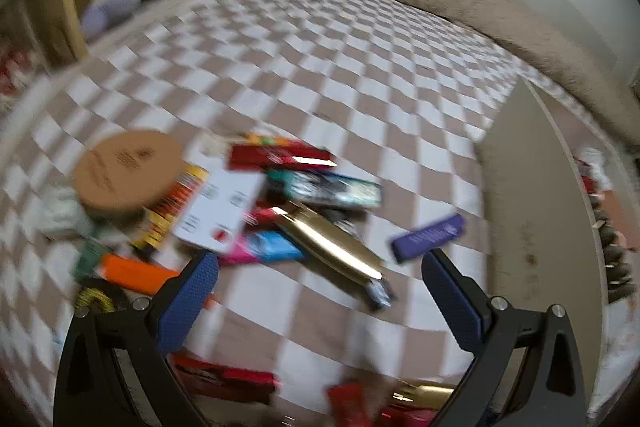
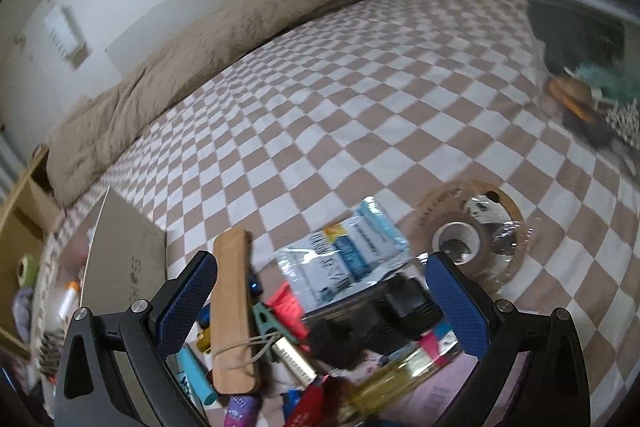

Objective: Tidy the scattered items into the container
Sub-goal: 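Move both tools toward the remaining lighters and tape roll beside the box, then grasp the bagged brown tape roll with the right tool while the left tool grasps the gold lighter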

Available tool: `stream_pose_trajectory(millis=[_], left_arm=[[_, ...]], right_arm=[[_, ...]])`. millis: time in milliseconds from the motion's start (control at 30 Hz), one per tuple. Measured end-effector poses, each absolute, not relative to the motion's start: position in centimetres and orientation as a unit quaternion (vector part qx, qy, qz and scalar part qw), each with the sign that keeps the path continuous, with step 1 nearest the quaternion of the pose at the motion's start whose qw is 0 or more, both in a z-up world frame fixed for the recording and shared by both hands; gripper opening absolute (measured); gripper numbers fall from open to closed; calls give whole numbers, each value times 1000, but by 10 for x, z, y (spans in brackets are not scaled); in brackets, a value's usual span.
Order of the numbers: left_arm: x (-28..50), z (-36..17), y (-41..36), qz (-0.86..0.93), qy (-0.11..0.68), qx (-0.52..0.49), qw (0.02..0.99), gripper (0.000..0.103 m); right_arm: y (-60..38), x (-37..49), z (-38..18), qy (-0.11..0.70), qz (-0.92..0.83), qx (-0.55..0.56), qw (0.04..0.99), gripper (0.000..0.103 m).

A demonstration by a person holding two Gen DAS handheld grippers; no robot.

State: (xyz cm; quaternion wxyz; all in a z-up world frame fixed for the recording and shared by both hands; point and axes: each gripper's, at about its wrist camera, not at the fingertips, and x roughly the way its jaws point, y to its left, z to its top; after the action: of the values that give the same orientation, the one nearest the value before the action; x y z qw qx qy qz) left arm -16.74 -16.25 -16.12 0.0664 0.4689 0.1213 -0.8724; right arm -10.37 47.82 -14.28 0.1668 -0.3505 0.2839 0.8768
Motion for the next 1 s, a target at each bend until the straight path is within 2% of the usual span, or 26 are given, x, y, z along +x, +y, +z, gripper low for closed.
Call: stream_pose_trajectory(millis=[167, 400, 500, 700, 800, 1000], left_arm=[[-173, -171, -150, -854, 176, 490, 9, 103], [-184, -184, -136, -835, 211, 507, -42, 103], [-191, -190, -135, -828, 238, 503, -64, 103], [-196, -192, -143, -824, 273, 490, -76, 103], [-194, -189, -153, -821, 297, 482, -75, 103], [-181, -167, -169, -849, 268, 454, -29, 103]], right_arm=[[505, -95, -155, 331, 857, -342, 198, 103], [535, -67, -168, 409, 819, -317, 248, 103], [538, -63, -168, 403, 816, -315, 268, 103], [526, -84, -177, 339, 818, -366, 286, 102], [514, -95, -179, 302, 820, -392, 290, 82], [499, -113, -181, 239, 825, -421, 293, 68]])
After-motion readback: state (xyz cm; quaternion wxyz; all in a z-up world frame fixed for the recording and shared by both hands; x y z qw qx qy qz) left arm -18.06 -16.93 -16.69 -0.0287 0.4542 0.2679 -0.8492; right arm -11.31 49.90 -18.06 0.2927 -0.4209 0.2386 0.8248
